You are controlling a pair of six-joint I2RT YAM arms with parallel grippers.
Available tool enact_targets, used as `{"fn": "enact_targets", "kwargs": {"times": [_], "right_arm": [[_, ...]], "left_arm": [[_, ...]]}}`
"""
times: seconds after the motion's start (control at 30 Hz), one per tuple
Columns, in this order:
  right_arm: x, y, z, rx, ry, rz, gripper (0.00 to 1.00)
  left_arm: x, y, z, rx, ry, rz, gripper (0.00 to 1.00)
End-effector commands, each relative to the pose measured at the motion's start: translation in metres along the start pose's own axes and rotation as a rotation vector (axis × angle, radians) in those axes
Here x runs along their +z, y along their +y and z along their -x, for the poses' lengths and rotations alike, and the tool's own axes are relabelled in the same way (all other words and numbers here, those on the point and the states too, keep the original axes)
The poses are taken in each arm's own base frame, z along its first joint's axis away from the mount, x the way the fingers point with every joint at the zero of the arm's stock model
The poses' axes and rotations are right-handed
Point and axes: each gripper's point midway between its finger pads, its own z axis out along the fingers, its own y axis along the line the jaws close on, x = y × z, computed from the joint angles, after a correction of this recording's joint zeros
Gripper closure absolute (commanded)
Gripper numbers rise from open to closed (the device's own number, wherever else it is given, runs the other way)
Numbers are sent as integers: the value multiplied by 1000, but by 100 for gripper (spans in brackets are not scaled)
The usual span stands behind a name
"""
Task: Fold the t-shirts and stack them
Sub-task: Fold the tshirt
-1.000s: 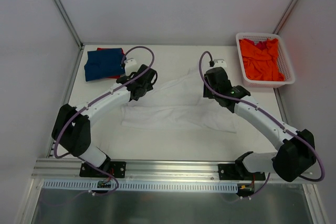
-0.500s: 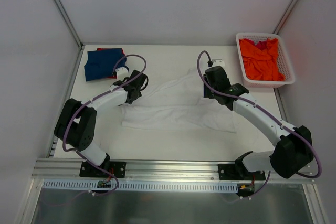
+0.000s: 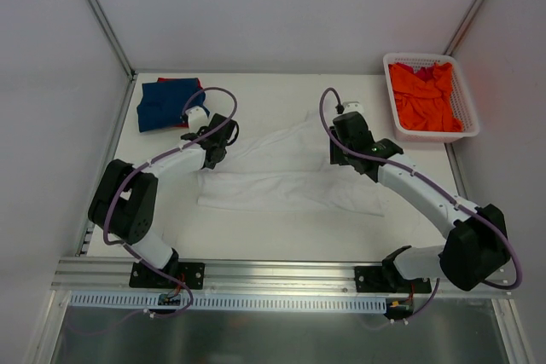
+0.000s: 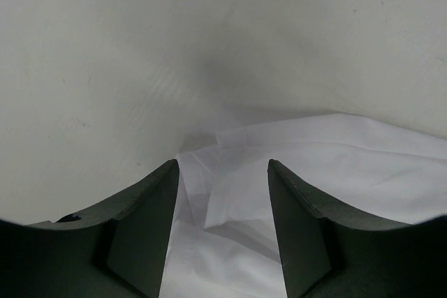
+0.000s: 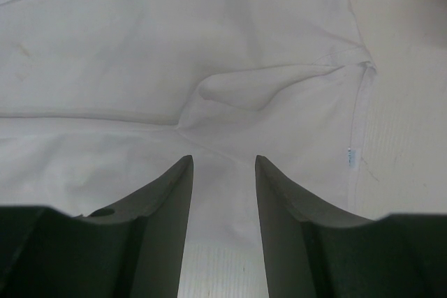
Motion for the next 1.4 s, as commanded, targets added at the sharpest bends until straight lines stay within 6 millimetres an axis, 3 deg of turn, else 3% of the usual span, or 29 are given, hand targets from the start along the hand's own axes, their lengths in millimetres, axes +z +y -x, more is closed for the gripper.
{"fn": "enact_targets", "kwargs": {"times": [0.0,0.3,0.93,1.2,1.37], "right_arm": [[-10,1,11,31,-45,24,56],[-11,0,8,32,-43,25,56],[-7,5,3,42,-31,44,57],[-7,5,4,47,-32,46,57],[-7,5,3,47,-34,48,57]], "left_arm": [[10,3,6,1,-32,21,47],[17,0,-3,4,-19,14,51],[17,-7,6,11,-33,-7,65],[18,-8,7,12,-32,-7,79],[18,-9,7,14,-31,-9,95]]}}
